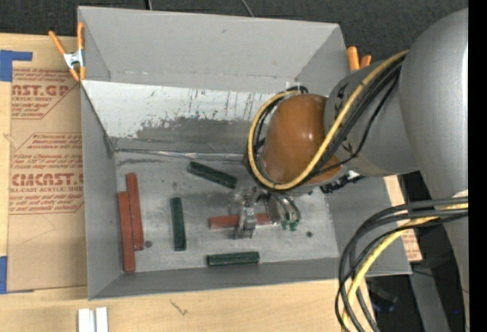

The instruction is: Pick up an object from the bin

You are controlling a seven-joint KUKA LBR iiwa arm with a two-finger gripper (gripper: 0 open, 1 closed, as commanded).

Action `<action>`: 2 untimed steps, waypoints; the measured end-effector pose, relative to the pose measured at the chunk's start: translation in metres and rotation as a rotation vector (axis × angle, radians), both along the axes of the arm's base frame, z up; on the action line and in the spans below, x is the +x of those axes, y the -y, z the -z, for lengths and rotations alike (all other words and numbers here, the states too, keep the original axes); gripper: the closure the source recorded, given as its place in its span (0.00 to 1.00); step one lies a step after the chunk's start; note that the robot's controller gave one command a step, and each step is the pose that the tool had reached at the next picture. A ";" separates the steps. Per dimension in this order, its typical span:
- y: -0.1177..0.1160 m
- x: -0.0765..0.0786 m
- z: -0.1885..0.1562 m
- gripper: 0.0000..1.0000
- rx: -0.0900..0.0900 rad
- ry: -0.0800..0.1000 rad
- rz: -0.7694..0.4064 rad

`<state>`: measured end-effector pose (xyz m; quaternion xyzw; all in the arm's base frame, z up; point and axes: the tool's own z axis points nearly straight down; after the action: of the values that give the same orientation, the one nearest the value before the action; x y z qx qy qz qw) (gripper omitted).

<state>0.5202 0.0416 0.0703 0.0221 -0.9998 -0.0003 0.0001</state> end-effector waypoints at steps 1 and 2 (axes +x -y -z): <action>0.000 0.000 0.000 1.00 0.000 0.000 0.000; 0.000 0.000 -0.001 1.00 0.000 0.000 0.000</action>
Offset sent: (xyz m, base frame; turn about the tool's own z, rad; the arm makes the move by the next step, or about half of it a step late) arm -0.0067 -0.0086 0.1050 0.0230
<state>0.5198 0.0415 0.0712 0.0219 -0.9998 -0.0005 0.0001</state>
